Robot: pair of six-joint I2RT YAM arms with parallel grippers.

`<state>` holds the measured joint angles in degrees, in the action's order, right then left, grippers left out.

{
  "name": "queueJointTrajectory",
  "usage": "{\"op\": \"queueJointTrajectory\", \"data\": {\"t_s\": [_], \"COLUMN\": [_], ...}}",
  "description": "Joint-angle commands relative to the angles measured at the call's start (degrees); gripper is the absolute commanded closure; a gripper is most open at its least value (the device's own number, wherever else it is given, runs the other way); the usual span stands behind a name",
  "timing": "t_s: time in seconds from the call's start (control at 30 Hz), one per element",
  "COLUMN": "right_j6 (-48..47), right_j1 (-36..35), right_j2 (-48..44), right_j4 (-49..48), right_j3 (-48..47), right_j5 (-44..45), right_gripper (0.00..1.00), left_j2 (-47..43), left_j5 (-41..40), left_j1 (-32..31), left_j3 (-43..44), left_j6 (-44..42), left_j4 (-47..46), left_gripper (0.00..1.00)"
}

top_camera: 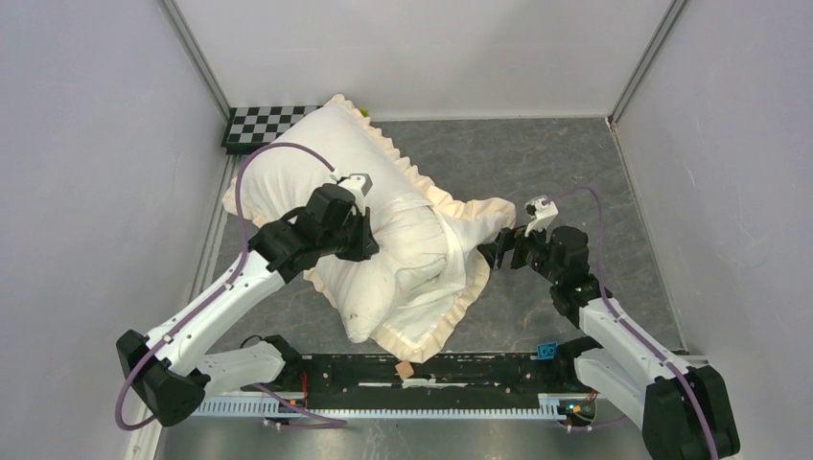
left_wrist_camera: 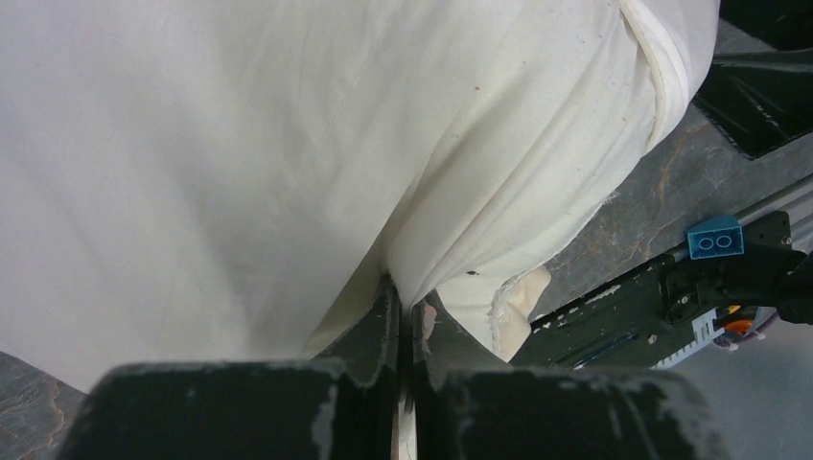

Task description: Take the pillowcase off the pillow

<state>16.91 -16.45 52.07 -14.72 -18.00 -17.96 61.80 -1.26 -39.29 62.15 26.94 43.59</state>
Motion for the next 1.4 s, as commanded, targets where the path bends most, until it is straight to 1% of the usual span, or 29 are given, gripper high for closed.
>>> {"op": "queueJointTrajectory", "data": {"t_s": [0.0,0.1,0.17,0.33,0.47,0.63,0.7,0.87,1.03,1.1,1.3,1.37], "right_j6": [-2.7,-1.8,-2.0,-3.1,-1.8,-1.5,-1.7,-0.5,0.1,0.6,4.2,4.3], "right_j1": [-0.2,-0.8,-3.1,-9.2,-11.4,-13.0,-13.1,-14.3,-15.1,-15.2,-15.0,-14.2], "right_j2": [-1.0,0.4,0.7,-4.1,-8.4,-9.4,-9.5,-8.0,-3.1,-1.0,4.0,4.7], "right_j4": [0.7,1.3,3.1,10.3,12.2,12.9,12.7,8.0,3.9,3.9,8.8,9.6], "right_j3": [-4.3,-5.9,-7.3,-7.8,-5.0,-3.1,-3.0,-3.3,-4.8,-5.9,-8.5,-8.9], "right_j5": [-1.3,-5.2,-5.8,-0.1,-0.1,-0.3,-0.6,-4.9,-5.0,-1.2,22.7,28.7], "right_gripper": [0.02,0.02,0.02,0.02,0.02,0.02,0.02,0.02,0.03,0.03,0.07,0.07], "left_j2": [0.0,-0.2,-0.1,0.6,1.2,1.7,1.5,1.2,1.4,1.3,0.2,-0.2], "left_j5": [-1.1,-1.3,-1.4,-1.3,-0.8,-0.7,-0.6,-0.7,-0.6,-0.9,-3.2,-4.6], "left_j1": [0.6,0.6,0.6,0.6,0.6,0.6,0.6,0.6,0.6,0.6,0.6,0.6], "left_j3": [-0.2,-0.5,-0.5,-0.6,-0.5,-0.2,-0.1,-0.2,-0.3,-0.1,0.4,0.2], "left_j6": [0.7,0.6,0.4,0.1,0.0,-0.3,-0.3,-0.1,0.0,-0.2,-1.1,-1.4], "left_j4": [-3.4,-3.6,-3.5,-4.2,-4.8,-4.9,-4.9,-4.8,-4.7,-4.5,-2.6,-1.8], "left_gripper": [0.98,0.98,0.98,0.98,0.98,0.98,0.98,0.98,0.98,0.98,0.98,0.98]}}
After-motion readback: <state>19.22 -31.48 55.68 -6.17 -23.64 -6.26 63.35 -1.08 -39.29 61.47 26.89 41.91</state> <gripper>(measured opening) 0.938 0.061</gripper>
